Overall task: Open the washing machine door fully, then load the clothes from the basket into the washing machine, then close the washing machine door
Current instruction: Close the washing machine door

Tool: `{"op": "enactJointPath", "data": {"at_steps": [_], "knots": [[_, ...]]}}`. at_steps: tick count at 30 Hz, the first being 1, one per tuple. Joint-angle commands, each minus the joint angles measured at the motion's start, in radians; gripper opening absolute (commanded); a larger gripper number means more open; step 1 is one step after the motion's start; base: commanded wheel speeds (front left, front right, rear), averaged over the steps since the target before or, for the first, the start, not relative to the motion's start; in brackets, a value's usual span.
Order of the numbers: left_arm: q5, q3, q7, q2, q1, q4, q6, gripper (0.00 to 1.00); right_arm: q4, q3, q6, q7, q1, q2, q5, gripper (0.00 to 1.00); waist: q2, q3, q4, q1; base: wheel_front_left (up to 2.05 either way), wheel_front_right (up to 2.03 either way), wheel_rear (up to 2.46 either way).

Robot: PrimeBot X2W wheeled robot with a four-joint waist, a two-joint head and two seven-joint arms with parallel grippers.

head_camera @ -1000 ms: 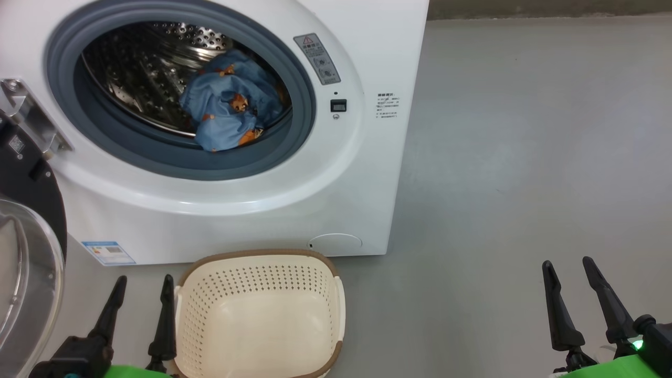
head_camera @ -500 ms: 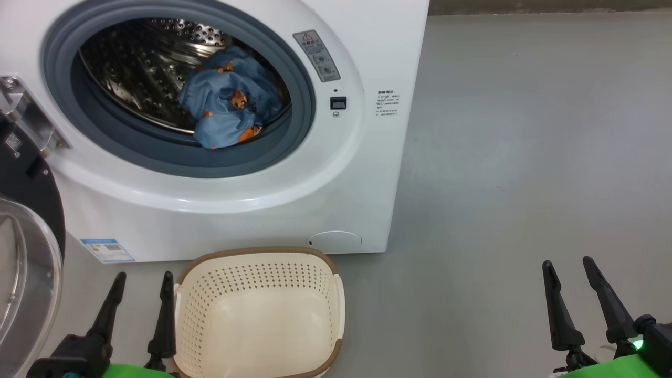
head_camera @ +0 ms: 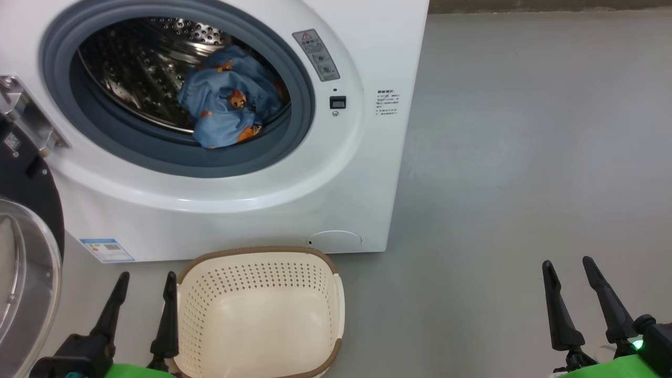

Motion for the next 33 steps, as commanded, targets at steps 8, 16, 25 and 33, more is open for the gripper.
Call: {"op": "enactJointPath", "data": {"at_steps": [8,16,25,33], "knots": [[0.007,0.038,-0.006,0.021,-0.001,-0.028,0.001,1.0,-0.028,0.018,0.004,-0.008,-0.016,-0.019,-0.006,1.0,0.0,-0.005,0.0,-0.0001,-0.51,0.51,0.0],[0.001,0.027,-0.006,0.024,0.006,-0.044,0.001,1.0,-0.031,0.018,0.004,-0.008,-0.014,-0.02,-0.006,1.0,0.0,-0.002,0.003,-0.0001,-1.44,1.44,0.0],[-0.001,0.023,-0.006,0.032,0.005,-0.057,0.001,1.0,-0.033,0.017,0.004,-0.008,-0.017,-0.019,-0.006,1.0,0.0,0.006,0.007,-0.0001,-0.81,0.81,0.0],[0.0,0.023,-0.006,0.029,0.003,-0.061,0.001,1.0,-0.032,0.015,0.004,-0.008,-0.02,-0.019,-0.007,1.0,0.0,0.012,0.017,-0.0001,-0.02,0.02,0.0]]}}
